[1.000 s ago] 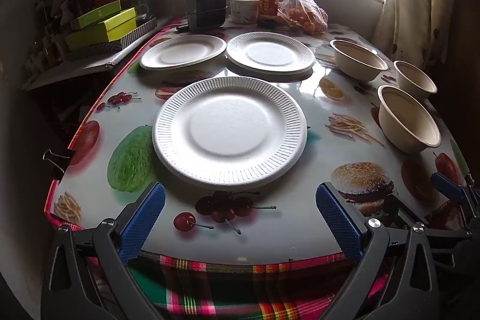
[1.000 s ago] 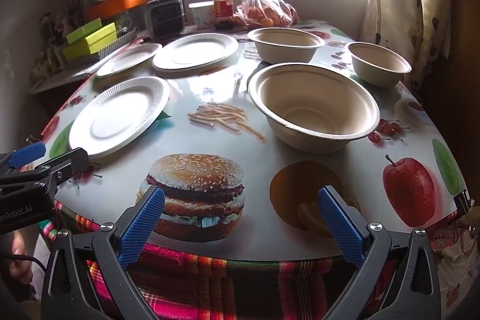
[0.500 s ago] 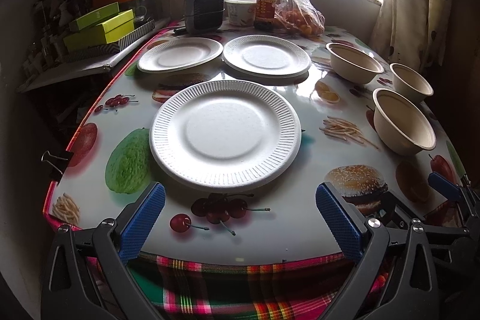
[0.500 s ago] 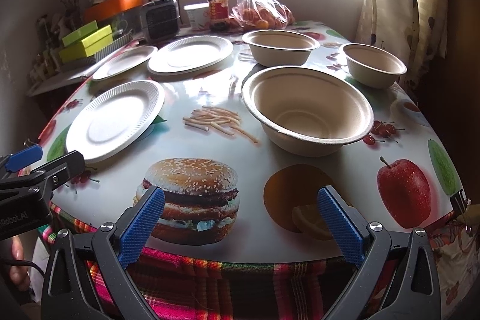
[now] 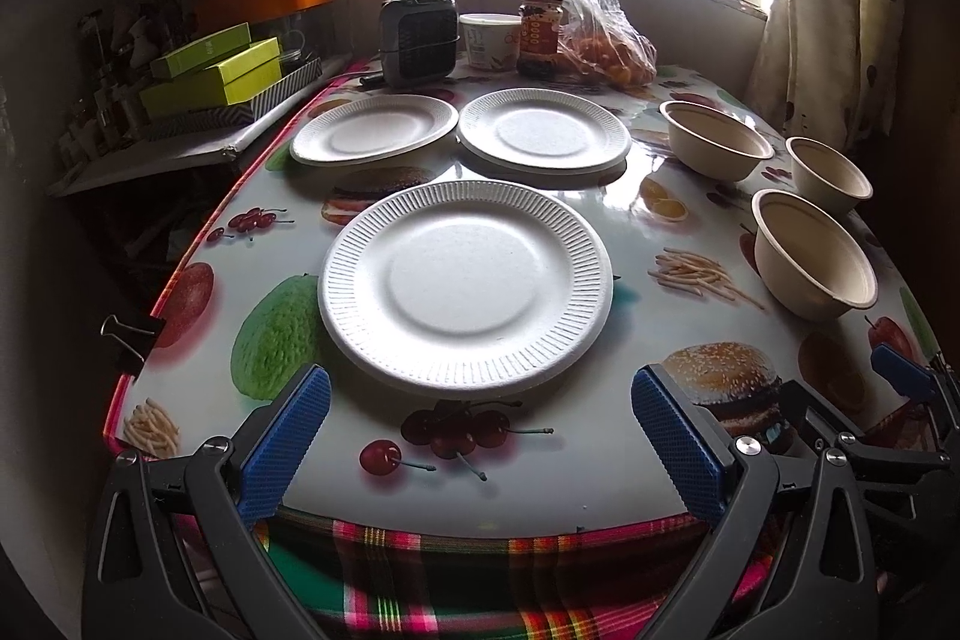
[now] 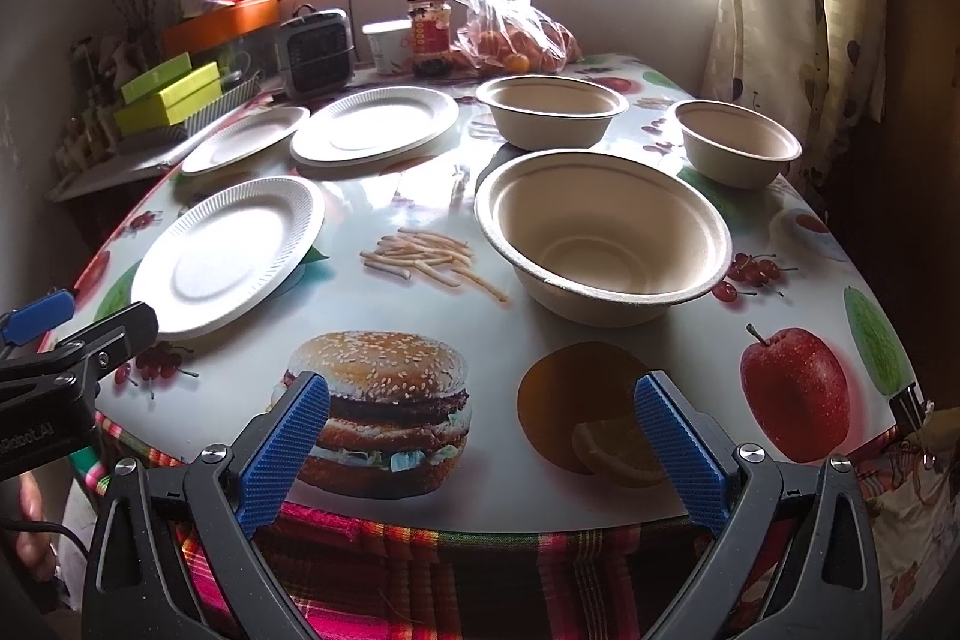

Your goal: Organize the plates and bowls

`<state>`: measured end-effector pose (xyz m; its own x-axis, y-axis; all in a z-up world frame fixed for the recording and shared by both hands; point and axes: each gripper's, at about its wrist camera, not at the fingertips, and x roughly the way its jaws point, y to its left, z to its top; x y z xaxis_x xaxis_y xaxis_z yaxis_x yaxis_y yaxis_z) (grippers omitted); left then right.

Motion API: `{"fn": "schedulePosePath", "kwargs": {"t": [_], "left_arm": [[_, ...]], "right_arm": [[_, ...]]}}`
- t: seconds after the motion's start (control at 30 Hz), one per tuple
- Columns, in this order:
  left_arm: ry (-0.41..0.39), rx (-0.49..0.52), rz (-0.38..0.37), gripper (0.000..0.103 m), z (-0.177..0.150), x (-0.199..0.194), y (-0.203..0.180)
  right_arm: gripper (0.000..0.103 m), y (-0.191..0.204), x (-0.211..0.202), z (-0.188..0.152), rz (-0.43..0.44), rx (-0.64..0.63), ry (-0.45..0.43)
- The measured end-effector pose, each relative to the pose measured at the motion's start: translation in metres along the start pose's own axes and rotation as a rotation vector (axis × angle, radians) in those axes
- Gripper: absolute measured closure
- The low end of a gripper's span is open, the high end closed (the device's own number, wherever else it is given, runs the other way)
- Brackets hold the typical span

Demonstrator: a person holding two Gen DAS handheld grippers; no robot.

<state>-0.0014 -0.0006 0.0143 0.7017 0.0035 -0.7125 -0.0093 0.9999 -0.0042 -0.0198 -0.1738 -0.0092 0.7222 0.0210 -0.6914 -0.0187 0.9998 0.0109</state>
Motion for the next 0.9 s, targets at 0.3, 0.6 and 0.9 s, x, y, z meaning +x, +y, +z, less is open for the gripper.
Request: {"fn": "schedulePosePath", "kwargs": {"t": [0.3,0.6,0.9], "left_arm": [[-0.004,-0.006,0.011,0.002,0.0000,0.0004,0.0027],[0.000,-0.002,0.005,0.002,0.0001,0.0006,0.0024],[0.000,0.000,0.004,0.002,0.0001,0.0007,0.0022]], "right_arm": [[0.000,0.0001,-0.0004,0.0009,-0.006,-0.001,-0.007],[0.000,-0.0004,0.0002,0.0010,-0.006,-0.001,-0.004],[0.000,-0.0007,0.0006,0.0009,-0.005,0.000,-0.004]]}}
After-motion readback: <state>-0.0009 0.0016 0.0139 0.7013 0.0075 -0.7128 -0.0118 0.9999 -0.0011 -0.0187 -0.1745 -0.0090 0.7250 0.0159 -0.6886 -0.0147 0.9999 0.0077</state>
